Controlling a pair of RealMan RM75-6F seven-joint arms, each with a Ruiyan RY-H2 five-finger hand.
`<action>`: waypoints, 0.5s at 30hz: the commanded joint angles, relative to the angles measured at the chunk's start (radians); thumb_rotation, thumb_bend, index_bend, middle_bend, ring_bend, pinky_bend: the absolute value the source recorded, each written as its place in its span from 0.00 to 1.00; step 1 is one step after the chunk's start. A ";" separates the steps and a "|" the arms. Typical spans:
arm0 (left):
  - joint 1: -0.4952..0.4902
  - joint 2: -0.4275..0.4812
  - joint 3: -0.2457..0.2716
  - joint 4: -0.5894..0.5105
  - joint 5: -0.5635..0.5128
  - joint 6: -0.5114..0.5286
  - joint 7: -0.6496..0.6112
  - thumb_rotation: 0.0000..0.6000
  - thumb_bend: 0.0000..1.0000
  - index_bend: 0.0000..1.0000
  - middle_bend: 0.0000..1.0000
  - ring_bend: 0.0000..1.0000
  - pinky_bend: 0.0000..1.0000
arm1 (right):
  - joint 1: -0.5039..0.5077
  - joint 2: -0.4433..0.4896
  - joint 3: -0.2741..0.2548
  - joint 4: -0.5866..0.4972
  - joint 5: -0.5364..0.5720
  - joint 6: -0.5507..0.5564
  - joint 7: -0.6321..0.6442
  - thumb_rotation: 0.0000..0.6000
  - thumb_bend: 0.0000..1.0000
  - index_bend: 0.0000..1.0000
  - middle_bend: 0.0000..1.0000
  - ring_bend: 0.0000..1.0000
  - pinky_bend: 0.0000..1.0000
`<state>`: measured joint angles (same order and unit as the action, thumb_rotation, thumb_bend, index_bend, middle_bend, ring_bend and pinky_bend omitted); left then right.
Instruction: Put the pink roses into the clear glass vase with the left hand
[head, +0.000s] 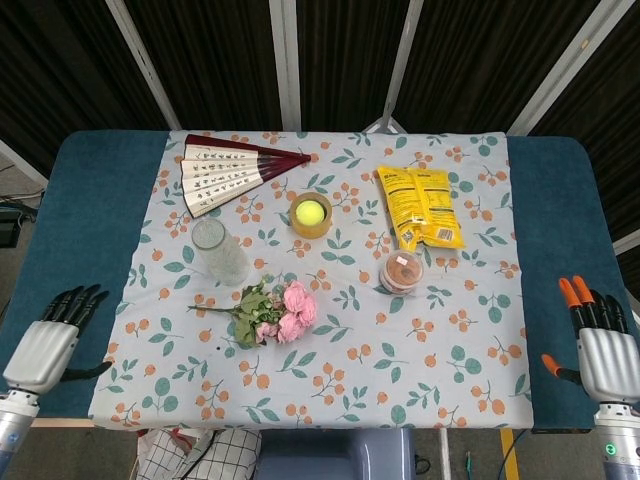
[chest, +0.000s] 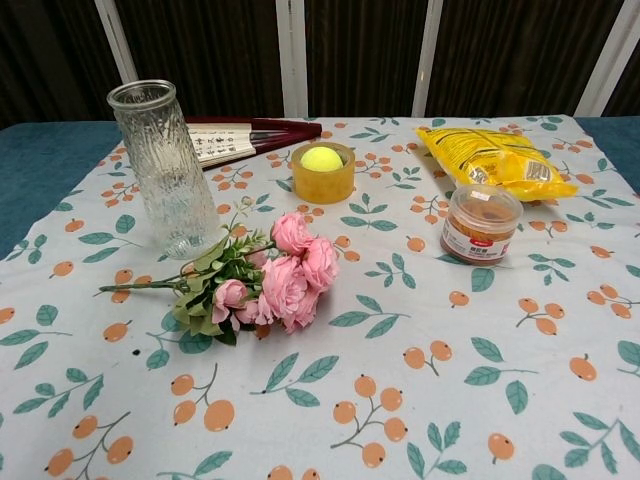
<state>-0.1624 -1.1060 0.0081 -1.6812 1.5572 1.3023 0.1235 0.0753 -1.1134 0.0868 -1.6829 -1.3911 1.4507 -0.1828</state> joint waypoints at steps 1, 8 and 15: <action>-0.072 -0.055 -0.009 -0.072 -0.044 -0.107 0.149 1.00 0.19 0.03 0.02 0.00 0.09 | 0.000 0.000 0.000 0.001 -0.001 0.001 0.002 1.00 0.18 0.05 0.00 0.05 0.05; -0.120 -0.157 -0.021 -0.138 -0.067 -0.149 0.304 1.00 0.18 0.02 0.03 0.00 0.11 | -0.001 0.005 0.002 0.007 -0.002 -0.001 0.023 1.00 0.18 0.05 0.00 0.05 0.05; -0.149 -0.254 -0.030 -0.171 -0.075 -0.157 0.360 1.00 0.18 0.04 0.04 0.00 0.14 | 0.000 0.010 0.005 0.016 0.004 -0.007 0.049 1.00 0.18 0.05 0.00 0.05 0.05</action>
<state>-0.3034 -1.3429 -0.0176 -1.8453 1.4862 1.1456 0.4754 0.0755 -1.1041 0.0918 -1.6675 -1.3872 1.4443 -0.1348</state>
